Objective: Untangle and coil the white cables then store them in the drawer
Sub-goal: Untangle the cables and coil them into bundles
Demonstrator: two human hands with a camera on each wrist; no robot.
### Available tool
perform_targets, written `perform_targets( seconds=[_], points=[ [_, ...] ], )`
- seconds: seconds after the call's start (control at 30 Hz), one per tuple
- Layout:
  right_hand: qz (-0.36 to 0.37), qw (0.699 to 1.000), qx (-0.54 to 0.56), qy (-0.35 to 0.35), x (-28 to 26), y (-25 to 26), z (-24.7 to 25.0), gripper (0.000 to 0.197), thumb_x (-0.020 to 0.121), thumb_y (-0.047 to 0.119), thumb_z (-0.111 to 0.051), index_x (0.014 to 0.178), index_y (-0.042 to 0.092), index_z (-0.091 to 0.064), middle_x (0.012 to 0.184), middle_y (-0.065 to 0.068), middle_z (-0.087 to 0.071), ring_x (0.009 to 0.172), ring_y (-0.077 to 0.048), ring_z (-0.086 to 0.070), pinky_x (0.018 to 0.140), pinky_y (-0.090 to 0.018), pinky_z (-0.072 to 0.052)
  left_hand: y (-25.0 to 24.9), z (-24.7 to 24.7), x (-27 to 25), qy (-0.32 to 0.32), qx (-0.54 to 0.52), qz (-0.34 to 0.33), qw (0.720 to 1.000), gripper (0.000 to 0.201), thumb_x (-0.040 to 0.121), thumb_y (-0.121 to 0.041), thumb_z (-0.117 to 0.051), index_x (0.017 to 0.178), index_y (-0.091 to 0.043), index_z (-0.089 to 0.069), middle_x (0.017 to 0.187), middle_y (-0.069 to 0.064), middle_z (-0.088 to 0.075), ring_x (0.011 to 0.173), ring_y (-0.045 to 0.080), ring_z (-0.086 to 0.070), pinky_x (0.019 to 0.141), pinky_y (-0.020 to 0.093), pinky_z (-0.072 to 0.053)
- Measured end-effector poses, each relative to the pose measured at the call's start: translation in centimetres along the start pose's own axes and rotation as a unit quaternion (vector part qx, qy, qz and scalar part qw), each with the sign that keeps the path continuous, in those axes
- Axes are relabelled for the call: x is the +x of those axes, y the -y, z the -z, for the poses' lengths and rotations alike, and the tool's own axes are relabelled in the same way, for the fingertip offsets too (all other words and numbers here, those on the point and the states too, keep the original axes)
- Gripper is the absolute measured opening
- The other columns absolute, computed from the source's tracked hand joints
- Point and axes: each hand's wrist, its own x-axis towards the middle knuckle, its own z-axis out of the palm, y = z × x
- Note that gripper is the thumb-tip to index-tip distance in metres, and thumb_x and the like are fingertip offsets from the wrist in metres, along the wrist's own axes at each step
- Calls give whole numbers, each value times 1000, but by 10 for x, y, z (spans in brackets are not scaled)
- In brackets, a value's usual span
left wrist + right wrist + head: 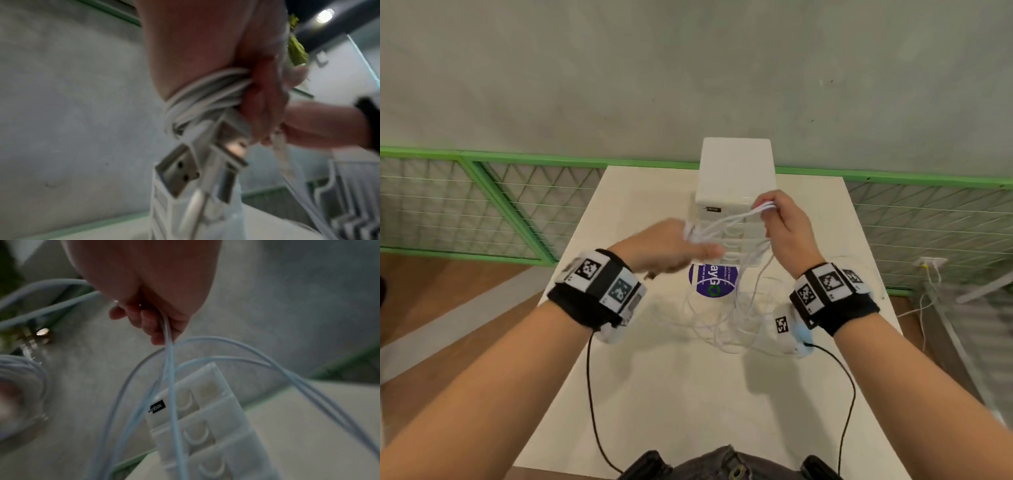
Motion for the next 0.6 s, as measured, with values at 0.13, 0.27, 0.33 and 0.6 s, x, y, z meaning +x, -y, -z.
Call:
perform_targets(
  seconds=[0.13, 0.27, 0.33, 0.6],
  points=[
    [19, 996, -73, 39, 7, -6, -11, 25, 90, 0, -40, 90, 20, -56, 78, 16, -56, 64, -9, -50, 63, -26, -37, 2, -30, -5, 96, -155, -44, 982, 44, 80, -37, -72, 67, -2, -47, 42, -1, -36, 38, 15, -29, 39, 19, -26],
    [-42, 975, -160, 149, -17, -30, -26, 21, 95, 9, -41, 106, 5, -58, 96, -12, -67, 87, -30, -60, 70, -30, -39, -13, -23, -4, 29, -298, -106, 948, 25, 86, -7, -64, 66, -14, -50, 45, -2, -33, 38, 11, -25, 36, 16, -24],
    [-62, 967, -165, 182, -34, -33, -37, 26, 98, 16, -37, 109, 3, -56, 97, -13, -64, 87, -28, -57, 70, -26, -33, -17, -21, -2, 12, -279, -105, 955, 31, 87, -11, -64, 61, -15, -48, 45, -1, -32, 40, 14, -23, 39, 20, -22],
    [-70, 982, -109, 136, -58, -52, -44, 18, 98, 16, -36, 99, 10, -53, 76, 1, -58, 62, -11, -50, 54, -17, -34, -11, -16, 5, -63, -416, -46, 906, 37, 97, -28, -45, 63, -14, -41, 38, -3, -25, 29, 12, -21, 37, 22, -19]
  ],
)
